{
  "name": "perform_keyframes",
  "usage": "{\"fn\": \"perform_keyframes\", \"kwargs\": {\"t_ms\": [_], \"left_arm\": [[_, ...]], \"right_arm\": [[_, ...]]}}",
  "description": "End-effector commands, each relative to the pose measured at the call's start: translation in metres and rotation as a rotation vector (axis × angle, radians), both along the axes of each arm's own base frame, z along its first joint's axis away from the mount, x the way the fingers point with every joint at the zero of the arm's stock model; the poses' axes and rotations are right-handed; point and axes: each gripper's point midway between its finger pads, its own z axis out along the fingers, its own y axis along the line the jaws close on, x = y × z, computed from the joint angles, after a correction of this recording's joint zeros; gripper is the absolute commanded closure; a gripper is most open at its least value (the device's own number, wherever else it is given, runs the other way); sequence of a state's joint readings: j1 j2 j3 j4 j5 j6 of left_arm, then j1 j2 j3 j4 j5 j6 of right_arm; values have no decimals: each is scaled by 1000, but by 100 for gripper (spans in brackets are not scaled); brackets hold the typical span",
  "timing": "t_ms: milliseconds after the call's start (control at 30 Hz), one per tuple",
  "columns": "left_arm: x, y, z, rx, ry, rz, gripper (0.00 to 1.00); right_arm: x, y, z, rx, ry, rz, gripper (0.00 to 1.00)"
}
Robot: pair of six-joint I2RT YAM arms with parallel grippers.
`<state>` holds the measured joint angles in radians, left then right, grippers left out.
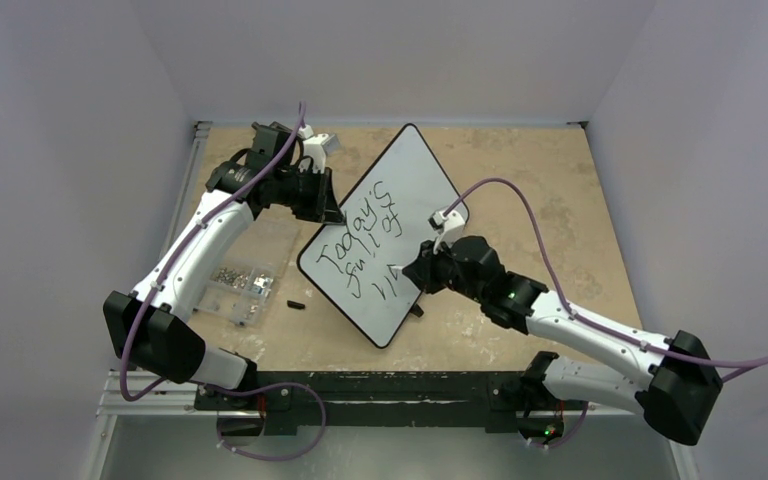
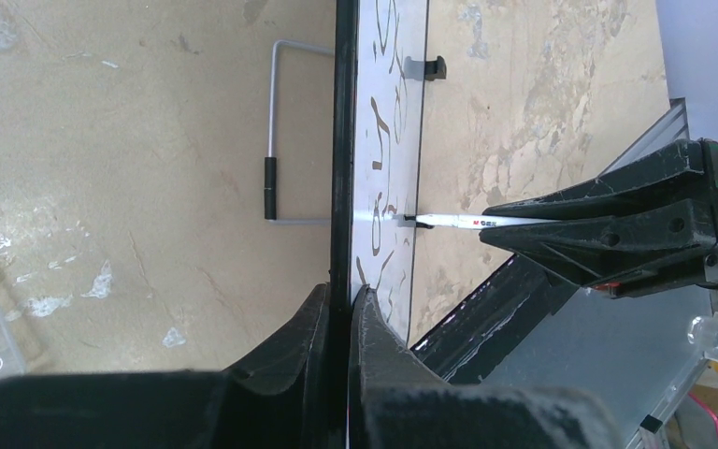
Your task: Write a sentence on the whiteboard
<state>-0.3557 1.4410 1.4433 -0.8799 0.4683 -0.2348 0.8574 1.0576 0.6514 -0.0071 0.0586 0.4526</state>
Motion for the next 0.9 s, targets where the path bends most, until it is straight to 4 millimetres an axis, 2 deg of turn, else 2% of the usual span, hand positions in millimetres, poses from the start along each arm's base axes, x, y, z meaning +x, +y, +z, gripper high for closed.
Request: {"fn": "perform_keyframes", "kwargs": {"t_ms": [0, 300, 533, 867], "left_arm": [[21, 28, 3, 122, -107, 100, 100], [20, 28, 3, 121, -106, 100, 100], [20, 28, 3, 121, -108, 99, 100], [20, 27, 2, 119, -103, 98, 100]], "right_arm": [[0, -6, 14, 38, -37, -31, 100], [14, -21, 24, 35, -85, -129, 100], [28, -18, 25, 3, -94, -143, 100], [37, -10, 31, 15, -107, -128, 100]]}}
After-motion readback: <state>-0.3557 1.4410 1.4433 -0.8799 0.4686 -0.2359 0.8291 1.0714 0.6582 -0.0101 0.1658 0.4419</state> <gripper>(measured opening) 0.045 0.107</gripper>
